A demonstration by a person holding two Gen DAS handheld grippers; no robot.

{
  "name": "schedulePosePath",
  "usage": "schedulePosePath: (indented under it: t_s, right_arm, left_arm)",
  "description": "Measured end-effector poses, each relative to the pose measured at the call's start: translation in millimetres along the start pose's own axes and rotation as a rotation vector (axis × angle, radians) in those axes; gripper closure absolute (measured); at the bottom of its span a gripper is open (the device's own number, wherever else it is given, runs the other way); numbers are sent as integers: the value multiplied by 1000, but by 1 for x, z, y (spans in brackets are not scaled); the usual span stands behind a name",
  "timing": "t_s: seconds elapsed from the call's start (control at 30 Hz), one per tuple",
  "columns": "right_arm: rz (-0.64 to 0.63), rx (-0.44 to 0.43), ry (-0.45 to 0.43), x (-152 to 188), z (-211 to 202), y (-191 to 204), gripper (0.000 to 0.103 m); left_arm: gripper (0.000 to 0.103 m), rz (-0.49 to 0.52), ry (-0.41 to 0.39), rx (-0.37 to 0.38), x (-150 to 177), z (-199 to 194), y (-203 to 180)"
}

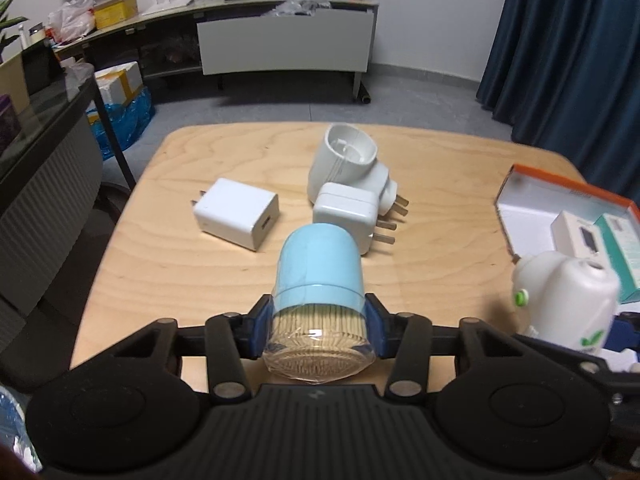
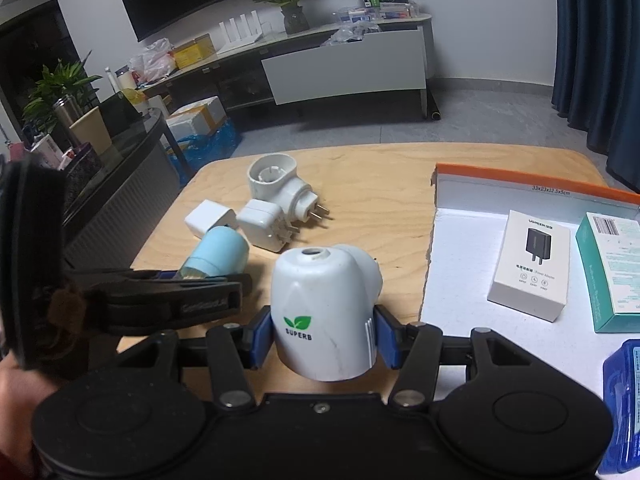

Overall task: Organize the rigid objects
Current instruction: 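Carry the toothpick jar and white diffuser over the orange-rimmed box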

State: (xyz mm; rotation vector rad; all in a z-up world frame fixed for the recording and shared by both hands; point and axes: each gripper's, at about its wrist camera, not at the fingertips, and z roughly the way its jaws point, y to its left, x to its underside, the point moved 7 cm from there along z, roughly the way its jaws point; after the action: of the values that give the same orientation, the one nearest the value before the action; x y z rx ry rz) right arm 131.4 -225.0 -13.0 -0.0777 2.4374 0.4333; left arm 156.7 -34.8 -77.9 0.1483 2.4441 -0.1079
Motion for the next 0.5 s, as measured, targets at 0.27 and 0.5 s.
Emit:
schedulePosePath:
  t_s: [0.27,0.5]
  right_arm:
    - [-28,-20,-30,-2,-21,19,39]
    - [-39,-32,-57,0,-48,29,39]
  left_arm:
    - [55,-40,-56,-4,1,-42,2]
    - [55,-73,-83,6,10,-69,2]
